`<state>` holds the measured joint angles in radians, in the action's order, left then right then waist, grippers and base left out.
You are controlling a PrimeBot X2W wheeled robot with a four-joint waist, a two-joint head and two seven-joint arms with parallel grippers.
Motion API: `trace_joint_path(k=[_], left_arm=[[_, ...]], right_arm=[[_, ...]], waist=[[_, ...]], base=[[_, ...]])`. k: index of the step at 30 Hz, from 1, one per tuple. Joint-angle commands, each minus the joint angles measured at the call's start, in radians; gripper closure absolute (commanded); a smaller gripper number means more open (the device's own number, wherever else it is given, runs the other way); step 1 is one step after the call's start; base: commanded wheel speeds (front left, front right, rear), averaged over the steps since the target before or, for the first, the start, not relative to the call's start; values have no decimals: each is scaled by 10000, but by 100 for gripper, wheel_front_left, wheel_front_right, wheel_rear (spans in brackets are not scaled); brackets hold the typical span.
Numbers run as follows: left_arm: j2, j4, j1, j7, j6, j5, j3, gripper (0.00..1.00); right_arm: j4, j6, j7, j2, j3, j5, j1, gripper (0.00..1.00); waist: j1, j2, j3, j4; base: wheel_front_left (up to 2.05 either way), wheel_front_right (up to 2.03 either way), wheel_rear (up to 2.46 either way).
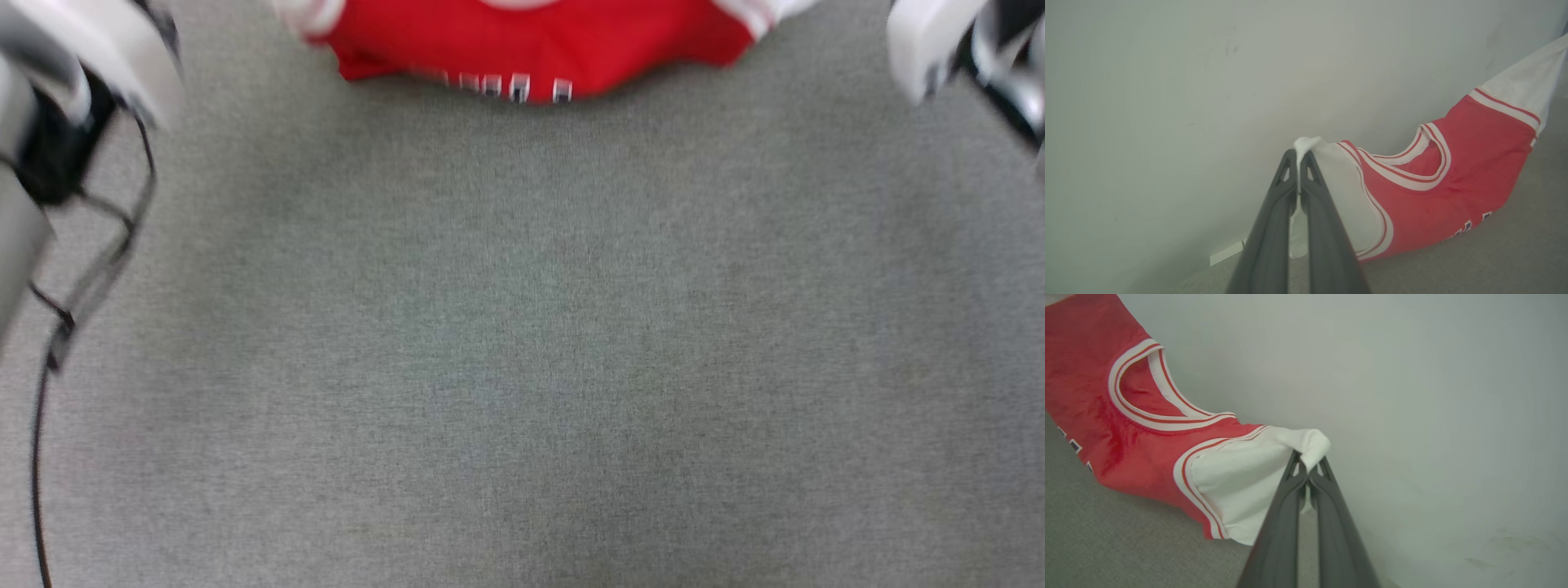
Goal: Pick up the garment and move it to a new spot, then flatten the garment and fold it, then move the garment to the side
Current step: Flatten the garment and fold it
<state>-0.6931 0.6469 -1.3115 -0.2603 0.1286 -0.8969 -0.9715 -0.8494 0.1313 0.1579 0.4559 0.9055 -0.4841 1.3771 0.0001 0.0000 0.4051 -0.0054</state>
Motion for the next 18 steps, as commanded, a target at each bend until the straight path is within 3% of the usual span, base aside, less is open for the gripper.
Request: trace_joint_path(k=[1,12,18], left_arm=[[-130,-209,599,-64,-122,12,126,100],[-742,-2466,6334,-58,-1185,-418,504,100],[-1147,-3098,8482,-58,-1716,-720,405,100]], right_arm=[[136,-9,93,182,161,-228,-440,100],[1848,-9,259,1637,1695,-2123,-4566,100],[2772,-9,375,2437,1749,-2884,-6518,100]], waist=[[-1,0,-407,18],[-1,0,-2278,62],[-1,0,-3099,-20]], base=[[0,0,0],[0,0,0],[0,0,0]])
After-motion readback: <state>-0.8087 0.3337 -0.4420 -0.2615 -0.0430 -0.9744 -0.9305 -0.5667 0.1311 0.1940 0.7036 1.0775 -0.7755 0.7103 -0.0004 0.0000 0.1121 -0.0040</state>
